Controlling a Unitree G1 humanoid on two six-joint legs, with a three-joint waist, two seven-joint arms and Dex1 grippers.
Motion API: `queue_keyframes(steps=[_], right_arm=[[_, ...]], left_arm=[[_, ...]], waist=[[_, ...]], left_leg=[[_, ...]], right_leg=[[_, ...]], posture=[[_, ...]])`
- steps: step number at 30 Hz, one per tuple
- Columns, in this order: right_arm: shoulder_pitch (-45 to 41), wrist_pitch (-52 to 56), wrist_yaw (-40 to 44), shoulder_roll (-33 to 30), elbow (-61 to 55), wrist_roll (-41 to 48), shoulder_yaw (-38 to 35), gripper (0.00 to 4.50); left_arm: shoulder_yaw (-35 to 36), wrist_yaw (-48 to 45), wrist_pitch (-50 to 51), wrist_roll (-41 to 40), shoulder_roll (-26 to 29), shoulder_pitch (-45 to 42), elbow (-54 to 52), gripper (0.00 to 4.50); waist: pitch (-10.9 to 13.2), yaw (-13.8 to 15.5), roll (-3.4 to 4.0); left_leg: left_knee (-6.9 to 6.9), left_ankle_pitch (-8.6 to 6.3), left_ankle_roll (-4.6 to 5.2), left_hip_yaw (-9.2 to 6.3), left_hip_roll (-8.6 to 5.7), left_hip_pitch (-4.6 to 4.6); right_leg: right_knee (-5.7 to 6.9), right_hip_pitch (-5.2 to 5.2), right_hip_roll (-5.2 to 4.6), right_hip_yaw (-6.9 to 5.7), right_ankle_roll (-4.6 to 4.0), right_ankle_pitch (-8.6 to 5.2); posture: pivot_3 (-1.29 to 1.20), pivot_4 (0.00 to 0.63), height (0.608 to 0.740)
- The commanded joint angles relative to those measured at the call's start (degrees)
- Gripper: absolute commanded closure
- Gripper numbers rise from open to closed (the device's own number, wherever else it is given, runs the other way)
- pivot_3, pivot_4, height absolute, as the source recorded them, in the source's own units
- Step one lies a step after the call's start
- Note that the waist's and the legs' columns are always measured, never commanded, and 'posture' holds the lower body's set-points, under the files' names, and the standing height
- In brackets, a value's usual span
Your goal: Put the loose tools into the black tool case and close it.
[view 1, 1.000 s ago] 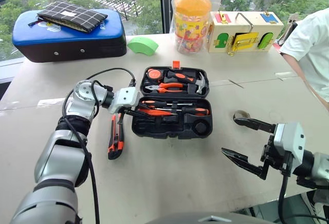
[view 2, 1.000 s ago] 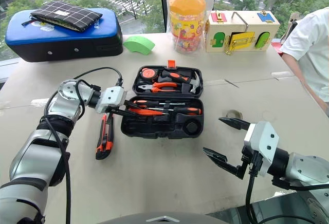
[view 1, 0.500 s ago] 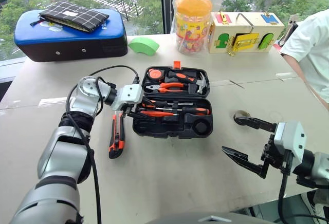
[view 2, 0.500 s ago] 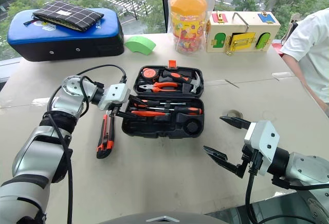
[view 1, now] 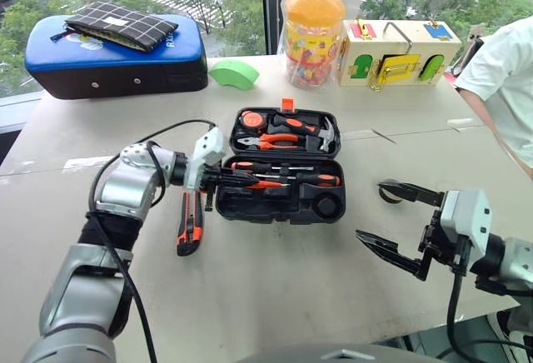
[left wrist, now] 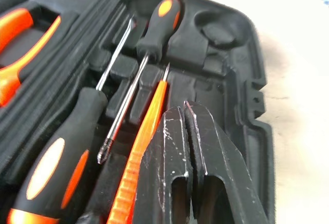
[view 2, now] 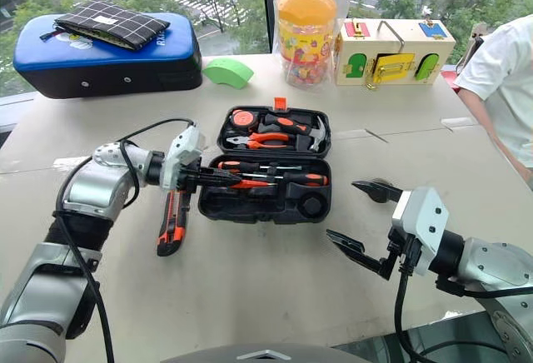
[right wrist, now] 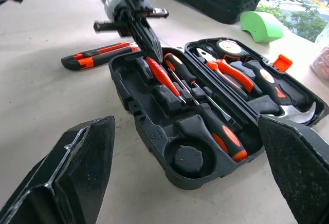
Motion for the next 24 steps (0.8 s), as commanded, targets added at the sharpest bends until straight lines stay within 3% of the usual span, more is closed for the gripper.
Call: queue_keyframes(steps=[1, 7, 14, 24], right_arm=[[0.1, -0.2, -1.1, 0.2, -1.3, 0.3, -0.2, 0.00], [0.7, -0.3, -2.0, 0.3, -1.8, 0.1, 0.0, 0.00], [1.7, -0.9, -2.4, 0.4, -1.8, -0.5, 0.1, 0.00], [2.3, -1.6, -2.5, 0.7, -1.5, -1.1, 0.7, 0.00]], left_arm=[[2.0, 3.3, -1.4, 0.6, -0.1, 2.8, -2.7, 4.45], [0.8, 7.6, -4.0, 4.0, -1.9, 3.3, 1.0, 4.45], [3.0, 9.3, 7.4, -0.6, -4.8, 2.4, 1.6, 4.45], [0.3, 16.0, 11.2, 3.9, -5.4, 3.5, 0.4, 4.45]], waist=[[0.0, 0.0, 0.01], [0.0, 0.3, 0.02], [-0.1, 0.4, 0.11], [-0.2, 0.2, 0.29]], left_leg=[[0.00, 0.00, 0.00, 0.01, 0.00, 0.01], [0.00, 0.00, 0.00, -0.01, -0.03, 0.00], [0.07, 0.00, 0.00, 0.01, -0.07, 0.01], [0.00, -0.02, 0.01, 0.02, -0.05, 0.65]], right_leg=[[0.00, 0.00, -0.01, 0.01, 0.00, 0.00], [-0.01, 0.00, -0.07, -0.01, -0.01, 0.00], [0.02, 0.02, -0.10, -0.02, 0.00, 0.00], [-0.04, 0.66, -0.13, 0.01, -0.18, -0.17]], posture=[[0.00, 0.150, 0.740], [0.00, 0.150, 0.740], [0.00, 0.150, 0.740], [0.00, 0.150, 0.740]])
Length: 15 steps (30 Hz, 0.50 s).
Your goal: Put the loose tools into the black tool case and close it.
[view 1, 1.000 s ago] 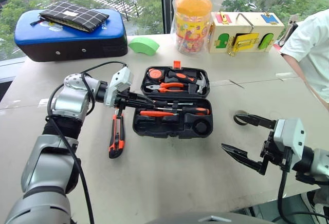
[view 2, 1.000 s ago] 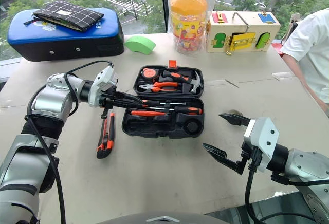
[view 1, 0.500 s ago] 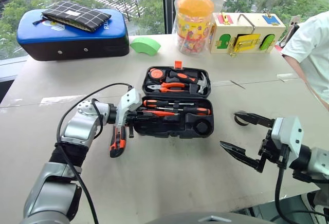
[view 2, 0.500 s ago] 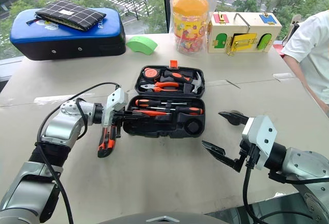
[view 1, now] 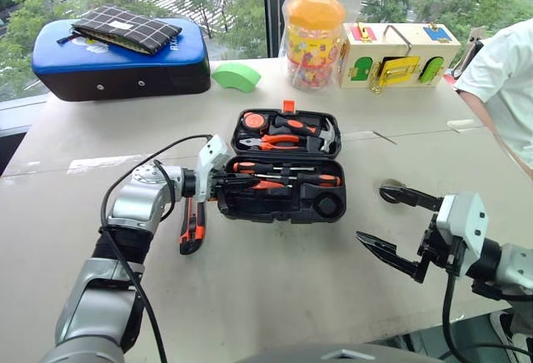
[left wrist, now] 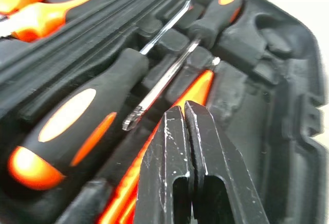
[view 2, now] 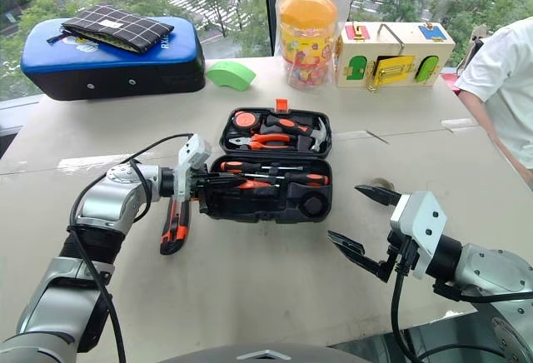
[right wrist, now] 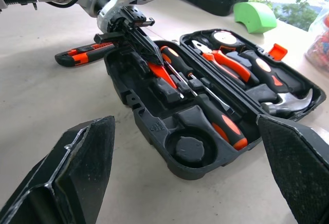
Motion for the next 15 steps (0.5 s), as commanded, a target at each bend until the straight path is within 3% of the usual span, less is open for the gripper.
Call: queue_keyframes(steps=[1, 5, 7, 11, 15], right_arm=[[-0.3, -1.0, 0.0, 0.3, -1.3, 0.3, -0.3, 0.00], [-0.6, -1.1, 0.1, 0.3, -1.3, 0.1, 0.3, 0.00], [-0.4, -1.2, 0.5, 0.3, -1.5, 0.2, 0.5, 0.00], [-1.5, -2.5, 2.5, 0.3, 0.8, -0.8, 2.3, 0.00], [-4.0, -3.8, 4.5, 0.5, 3.3, -1.0, 4.0, 0.00]], left_arm=[[-1.7, 3.1, 2.2, 2.3, -0.7, 1.2, 0.0, 4.45], [4.5, 4.3, 2.2, -3.7, -2.7, 1.7, -3.0, 4.45], [12.7, 7.3, 7.9, -10.5, -2.8, 3.5, -8.7, 4.45], [27.3, 19.8, 17.5, -14.2, -0.9, 16.3, -25.2, 2.71], [34.0, 29.9, 23.8, -15.0, -2.6, 26.0, -38.1, 0.86]], waist=[[0.0, 0.0, 0.01], [0.0, 0.0, 0.05], [0.0, 0.0, 0.03], [0.1, -1.0, -0.08], [0.1, -0.2, 0.00]], left_leg=[[0.00, 0.00, 0.00, 0.00, 0.00, 0.01], [-0.01, -0.02, 0.02, -0.01, 0.00, -0.01], [-0.03, -0.02, 0.02, -0.06, 0.00, -0.05], [-0.10, -0.08, -0.07, -0.05, 0.16, -0.18], [-0.26, -0.11, -0.12, 0.04, 0.17, -0.14]], right_leg=[[0.00, 0.00, -0.01, 0.00, -0.01, -0.01], [-0.02, -0.01, -0.04, 0.00, -0.01, 0.00], [-0.02, -0.05, -0.06, -0.04, 0.04, 0.03], [-0.04, -0.30, -0.15, 0.09, 0.17, 0.12], [-0.09, -0.31, -0.19, 0.17, 0.16, 0.12]], posture=[[0.00, 0.150, 0.740], [0.00, 0.150, 0.740], [0.00, 0.150, 0.740], [0.00, 0.150, 0.740], [0.00, 0.150, 0.740]])
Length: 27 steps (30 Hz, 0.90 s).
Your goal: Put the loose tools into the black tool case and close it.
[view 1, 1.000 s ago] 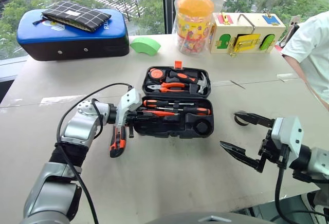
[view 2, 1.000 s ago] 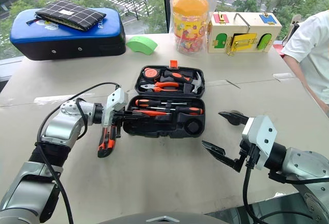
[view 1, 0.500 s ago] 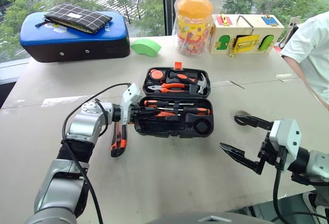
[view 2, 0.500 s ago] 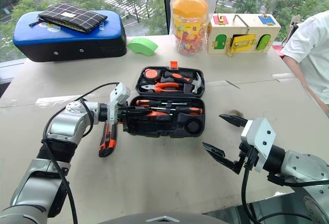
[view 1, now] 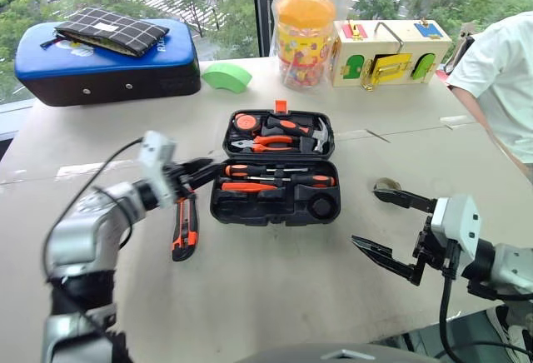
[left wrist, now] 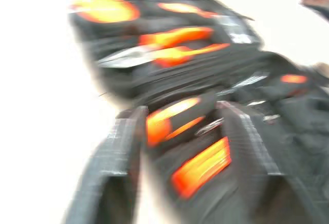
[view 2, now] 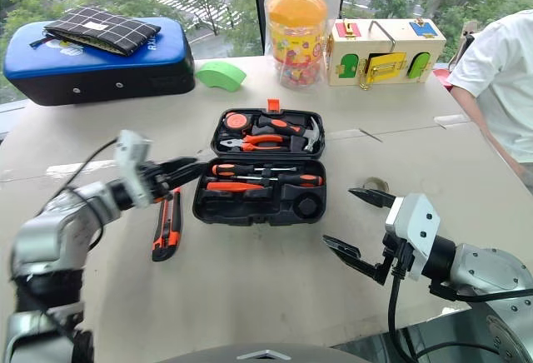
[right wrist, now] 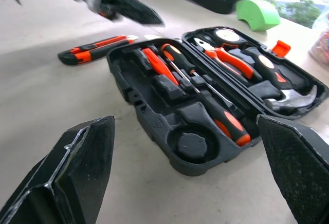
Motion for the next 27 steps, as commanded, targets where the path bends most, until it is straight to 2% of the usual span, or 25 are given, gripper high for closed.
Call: queue_keyframes(steps=[1, 2, 5, 12, 14, 15, 18, 20, 22, 24, 27], right_arm=[[-2.4, -2.3, 2.1, 0.2, 0.8, 0.2, 0.9, 0.00], [-3.4, -2.4, 3.2, -0.1, 1.4, 0.8, 1.2, 0.00], [-5.7, -2.8, 6.0, -0.9, 3.4, 1.4, 1.8, 0.00], [-7.1, -2.6, 8.3, -1.8, 4.9, 2.3, 0.6, 0.00], [-6.9, -2.5, 8.7, -2.1, 5.0, 2.4, 0.2, 0.00], [-6.8, -2.4, 8.8, -2.2, 4.9, 2.5, 0.0, 0.00], [-6.4, -2.3, 8.8, -2.5, 4.8, 2.7, -0.6, 0.00], [-6.1, -2.3, 8.6, -2.6, 4.6, 2.7, -0.9, 0.00], [-5.6, -2.2, 7.9, -2.5, 4.2, 2.7, -1.3, 0.00], [-4.8, -2.2, 7.1, -2.2, 3.7, 2.5, -1.7, 0.00], [-3.0, -2.2, 5.7, -1.7, 2.8, 2.6, -2.9, 0.00]], left_arm=[[5.0, 8.3, 5.3, -1.7, -1.7, 5.3, -11.6, 0.30], [5.7, 10.8, 6.4, -1.2, -3.1, 8.7, -15.4, 0.10], [4.2, 17.0, 7.4, 1.9, -6.6, 17.5, -23.1, 0.10], [-3.8, 29.0, 6.9, 9.5, -12.9, 24.3, -26.8, 0.10], [-5.7, 29.5, 5.2, 10.5, -14.1, 25.7, -25.9, 0.60], [-6.5, 29.6, 4.1, 10.7, -14.8, 26.1, -25.5, 0.71], [-7.5, 28.9, 1.0, 10.9, -16.1, 27.3, -24.2, 2.09], [-7.1, 26.7, -2.6, 10.0, -16.4, 27.7, -22.7, 2.85], [-4.4, 22.1, -9.6, 7.8, -15.7, 25.9, -20.8, 2.83], [-0.6, 16.2, -11.8, 1.7, -14.1, 21.7, -18.5, 2.83], [-3.8, -2.2, -14.3, -2.4, -3.0, 13.1, -12.2, 2.83]], waist=[[0.0, 0.9, -0.08], [0.0, 1.1, -0.12], [0.0, 1.3, -0.15], [0.0, 2.1, -0.13], [0.0, 2.0, -0.04], [0.0, 2.0, -0.02], [0.0, 2.0, 0.03], [-0.1, 2.1, 0.04], [0.0, 2.1, 0.05], [0.0, 2.3, 0.02], [0.1, 2.7, -0.15]], left_leg=[[0.02, 0.00, 0.00, 0.03, -0.02, 0.00], [0.07, 0.00, -0.01, 0.00, -0.03, -0.03], [0.15, -0.11, -0.14, 0.09, -0.06, -0.04], [0.16, -0.16, -0.21, 0.10, -0.04, -0.03], [0.14, -0.17, -0.22, 0.18, -0.04, -0.01], [0.13, -0.17, -0.22, 0.20, -0.04, 0.00], [0.11, -0.17, -0.23, 0.25, -0.04, 0.02], [0.11, -0.18, -0.22, 0.26, -0.04, 0.01], [0.11, -0.19, -0.22, 0.26, -0.04, 0.00], [0.12, -0.19, -0.22, 0.23, -0.04, -0.03], [0.22, -0.18, -0.24, 0.06, -0.03, -0.14]], right_leg=[[-0.01, 0.01, -0.03, 0.01, -0.20, -0.12], [-0.01, 0.03, -0.04, -0.01, -0.21, -0.12], [-0.05, 0.05, -0.08, 0.05, -0.21, -0.12], [-0.05, 0.06, -0.05, 0.04, -0.23, -0.13], [-0.06, 0.06, -0.04, 0.08, -0.23, -0.13], [-0.07, 0.06, -0.04, 0.10, -0.23, -0.13], [-0.08, 0.06, -0.05, 0.13, -0.22, -0.13], [-0.10, 0.06, -0.06, 0.13, -0.22, -0.14], [-0.13, 0.06, -0.07, 0.12, -0.22, -0.14], [-0.13, 0.05, -0.08, 0.07, -0.23, -0.14], [-0.10, 0.02, -0.02, -0.13, -0.24, -0.15]], posture=[[0.00, 0.150, 0.740], [0.00, 0.150, 0.740], [0.00, 0.150, 0.740], [0.00, 0.150, 0.740], [0.00, 0.150, 0.740], [0.00, 0.150, 0.740], [0.00, 0.150, 0.740], [0.00, 0.150, 0.740], [0.00, 0.150, 0.740], [0.00, 0.150, 0.740], [0.00, 0.150, 0.740]])
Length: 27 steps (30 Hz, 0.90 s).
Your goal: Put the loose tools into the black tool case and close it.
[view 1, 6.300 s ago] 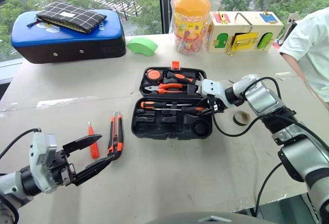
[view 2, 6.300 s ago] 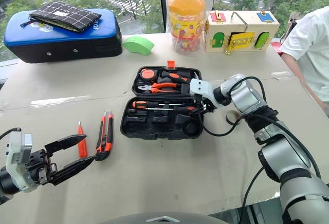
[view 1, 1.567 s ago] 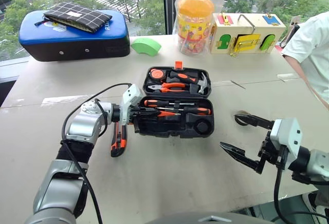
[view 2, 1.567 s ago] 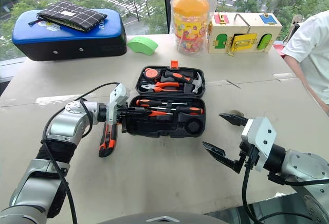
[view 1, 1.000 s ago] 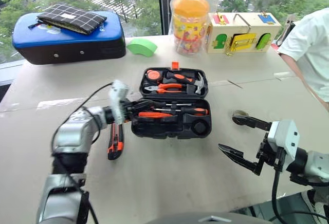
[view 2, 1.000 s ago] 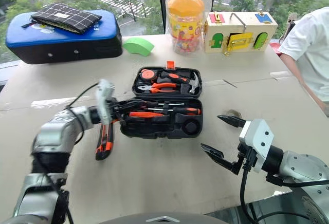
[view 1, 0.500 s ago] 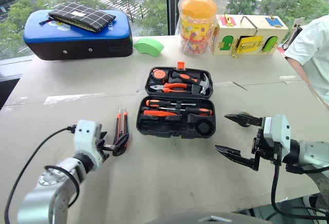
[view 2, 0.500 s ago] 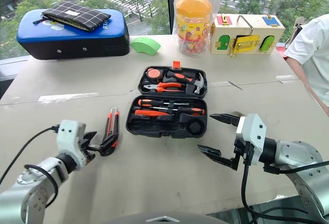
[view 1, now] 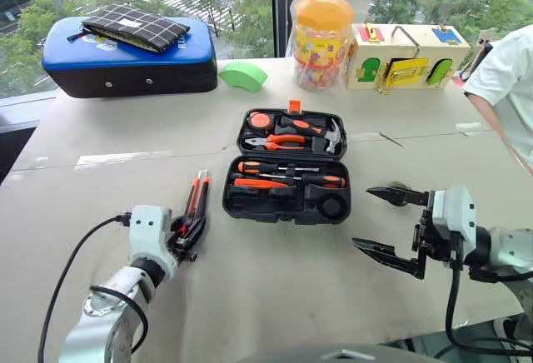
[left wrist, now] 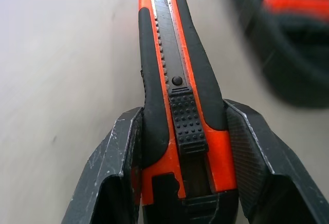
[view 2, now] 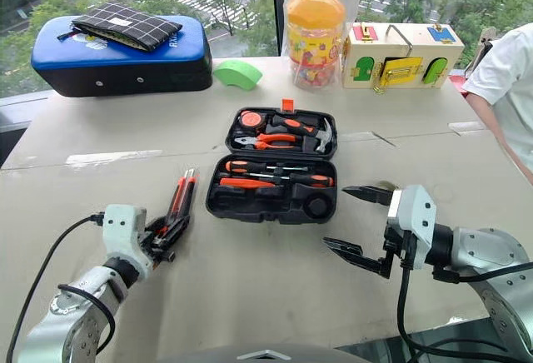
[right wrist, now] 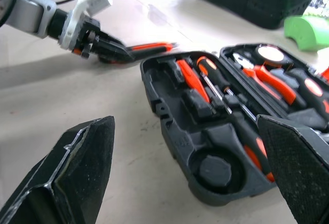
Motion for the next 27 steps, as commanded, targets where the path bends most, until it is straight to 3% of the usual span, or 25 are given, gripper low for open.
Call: queue_keyframes(steps=[1, 5, 8, 11, 15, 23, 25, 27], right_arm=[[1.4, -0.3, -1.5, 0.2, -2.6, 0.7, -2.9, 0.00], [3.6, -0.4, -2.5, 0.3, -3.6, 0.4, -4.4, 0.00], [6.2, -0.1, -3.8, 0.4, -5.7, 0.4, -6.1, 0.00], [8.8, 0.2, -4.9, 0.7, -7.9, 0.3, -7.7, 0.00], [11.8, 0.2, -6.5, 1.2, -10.0, 0.1, -8.8, 0.00], [13.3, 0.1, -7.7, 1.6, -11.2, -0.2, -8.6, 0.00], [13.2, 0.1, -7.7, 1.5, -11.2, -0.2, -8.5, 0.00], [13.1, 0.2, -7.6, 1.3, -11.2, 0.1, -8.8, 0.00]], left_arm=[[-2.1, -18.0, -3.0, -6.0, 9.7, -10.1, 4.6, 2.83], [-14.9, -37.2, -15.7, 2.3, 19.2, -23.5, 19.2, 2.83], [-26.7, -51.4, -31.1, 11.4, 18.4, -41.1, 38.1, 2.83], [-32.2, -58.7, -36.8, 14.6, 16.9, -47.7, 46.1, 2.83], [-35.4, -60.5, -40.7, 18.0, 16.3, -51.1, 53.1, 2.83], [-37.0, -60.4, -41.8, 19.7, 17.0, -51.4, 53.0, 2.83], [-36.3, -60.1, -41.7, 19.7, 16.8, -51.6, 53.3, 1.79], [-36.6, -60.4, -40.9, 18.2, 18.5, -51.4, 52.2, 1.05]], waist=[[0.0, 0.2, -0.01], [0.0, -0.3, 0.16], [0.0, -0.6, 0.16], [0.1, -0.7, -0.10], [0.0, -1.4, -0.14], [0.1, -1.9, -0.11], [0.0, -1.9, -0.12], [0.0, -2.0, -0.14]], left_leg=[[0.04, 0.02, -0.04, -0.10, 0.02, -0.06], [0.02, 0.00, 0.07, 0.16, -0.17, 0.00], [-0.07, 0.06, 0.43, 0.39, -0.13, 0.10], [-0.04, 0.05, 0.44, 0.31, -0.05, 0.04], [-0.07, 0.00, 0.55, 0.31, -0.05, -0.03], [0.08, 0.00, 0.56, 0.26, -0.05, -0.04], [0.09, 0.00, 0.57, 0.26, -0.06, -0.04], [0.09, 0.00, 0.57, 0.24, -0.06, -0.04]], right_leg=[[0.00, -0.01, 0.14, -0.12, -0.02, 0.00], [-0.03, -0.01, 0.20, 0.10, 0.00, 0.01], [-0.11, 0.00, 0.22, 0.32, 0.00, 0.01], [-0.13, -0.03, 0.30, 0.27, -0.01, 0.03], [-0.18, -0.06, 0.25, 0.26, 0.02, 0.03], [-0.07, -0.03, 0.21, 0.22, 0.06, 0.03], [-0.05, -0.03, 0.22, 0.22, 0.06, 0.03], [-0.03, -0.03, 0.23, 0.20, 0.08, 0.04]], posture=[[0.00, 0.150, 0.740], [0.00, 0.150, 0.740], [0.00, 0.150, 0.740], [0.00, 0.150, 0.740], [0.00, 0.150, 0.740], [0.00, 0.150, 0.740], [0.00, 0.150, 0.740], [0.00, 0.150, 0.740]])
